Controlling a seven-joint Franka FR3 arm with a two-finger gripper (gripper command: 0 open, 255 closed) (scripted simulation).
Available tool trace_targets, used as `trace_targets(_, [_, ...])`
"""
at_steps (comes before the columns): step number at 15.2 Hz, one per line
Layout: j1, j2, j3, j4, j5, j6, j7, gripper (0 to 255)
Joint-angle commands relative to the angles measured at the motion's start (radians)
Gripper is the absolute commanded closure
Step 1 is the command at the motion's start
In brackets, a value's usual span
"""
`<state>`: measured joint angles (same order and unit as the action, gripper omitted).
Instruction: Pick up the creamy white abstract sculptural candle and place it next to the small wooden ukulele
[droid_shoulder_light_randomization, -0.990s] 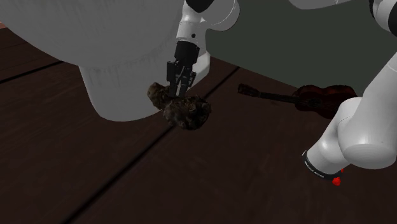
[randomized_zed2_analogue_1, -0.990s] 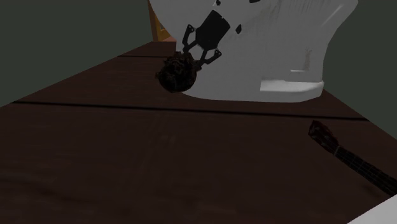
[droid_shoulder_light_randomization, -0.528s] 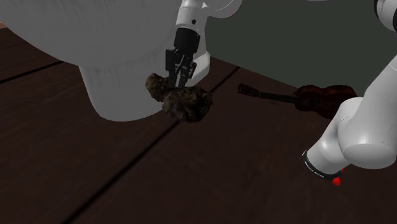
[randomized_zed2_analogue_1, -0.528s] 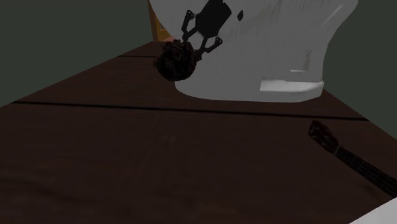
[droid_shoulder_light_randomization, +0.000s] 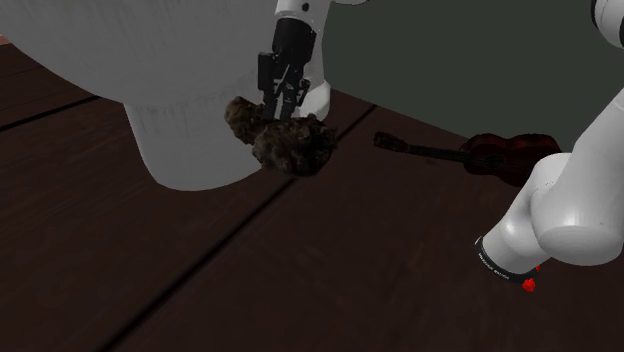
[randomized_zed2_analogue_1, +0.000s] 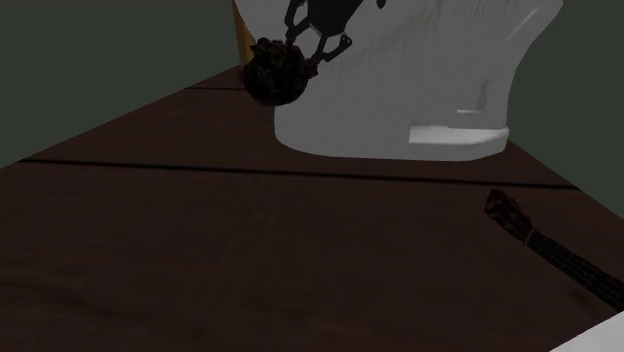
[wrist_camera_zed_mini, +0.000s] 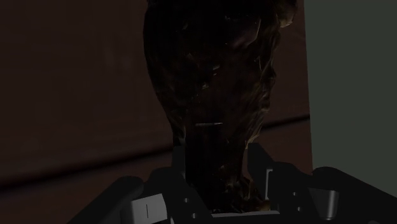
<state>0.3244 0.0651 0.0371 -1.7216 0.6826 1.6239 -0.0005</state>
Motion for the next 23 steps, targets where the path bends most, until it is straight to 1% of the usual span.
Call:
trace_targets(1, [-0.001,-0.002,0.000,0.027,0.000,-0.022,0.016,255])
trace_targets(5, [-0.003,0.000,-0.002,0.076,-0.001,-0.061,0.043,255])
trace_targets(9, [-0.047,-0.089,-0.043,-0.023,-0.014,-0.105,-0.029,255])
trace_targets(14, [-0.100,-0.179,-0.102,-0.115,-0.045,-0.170,-0.117,255])
trace_targets(18, [-0.142,-0.234,-0.154,-0.165,-0.081,-0.227,-0.188,255])
trace_targets(23, [-0.195,-0.281,-0.224,-0.200,-0.138,-0.302,-0.281,255])
